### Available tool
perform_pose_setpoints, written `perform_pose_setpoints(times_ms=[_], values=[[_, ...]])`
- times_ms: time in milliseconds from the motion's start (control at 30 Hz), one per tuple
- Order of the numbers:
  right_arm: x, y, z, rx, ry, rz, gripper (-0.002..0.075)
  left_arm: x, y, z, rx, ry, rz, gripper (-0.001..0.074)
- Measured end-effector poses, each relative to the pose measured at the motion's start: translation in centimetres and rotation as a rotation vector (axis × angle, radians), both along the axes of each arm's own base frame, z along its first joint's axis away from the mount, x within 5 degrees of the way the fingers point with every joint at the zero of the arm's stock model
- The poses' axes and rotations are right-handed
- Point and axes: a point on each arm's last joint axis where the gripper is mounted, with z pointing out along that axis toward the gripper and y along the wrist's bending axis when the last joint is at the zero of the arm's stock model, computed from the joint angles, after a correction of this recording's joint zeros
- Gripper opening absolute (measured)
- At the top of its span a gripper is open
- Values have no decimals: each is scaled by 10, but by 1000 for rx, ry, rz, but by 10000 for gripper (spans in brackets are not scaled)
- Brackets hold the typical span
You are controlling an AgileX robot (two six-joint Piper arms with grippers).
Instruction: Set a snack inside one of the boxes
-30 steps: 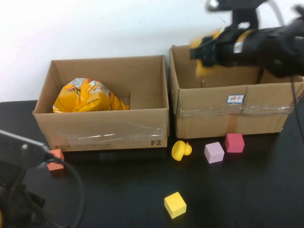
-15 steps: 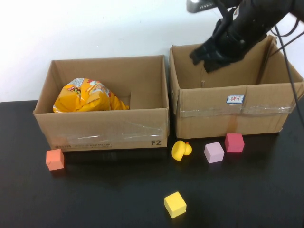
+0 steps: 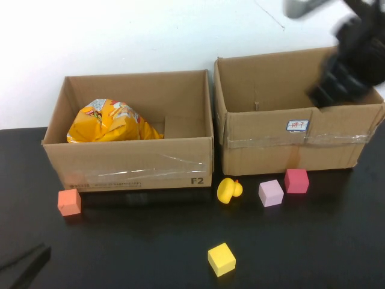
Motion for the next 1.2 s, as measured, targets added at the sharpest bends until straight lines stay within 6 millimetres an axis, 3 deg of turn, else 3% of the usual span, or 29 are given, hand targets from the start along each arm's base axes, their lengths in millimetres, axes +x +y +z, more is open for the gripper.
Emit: perform_pose_setpoints(times_ms=[367, 667, 800, 967, 1200], values=[[-110, -47, -47, -28, 148, -68, -1, -1, -4, -5, 42, -30, -55, -3], [-194, -90, -103, 88, -93, -203, -1, -2, -6, -9, 5, -3, -61, -3], [-224, -104, -119, 142, -205, -223, -1, -2, -6, -12, -9, 16, -53, -3], [-249, -116, -140, 166, -289, -221, -1, -2, -6, -13, -20, 27, -49, -3], [-258, -120, -139, 217, -384, -218, -1, -2, -6, -13, -23, 29, -47, -3]])
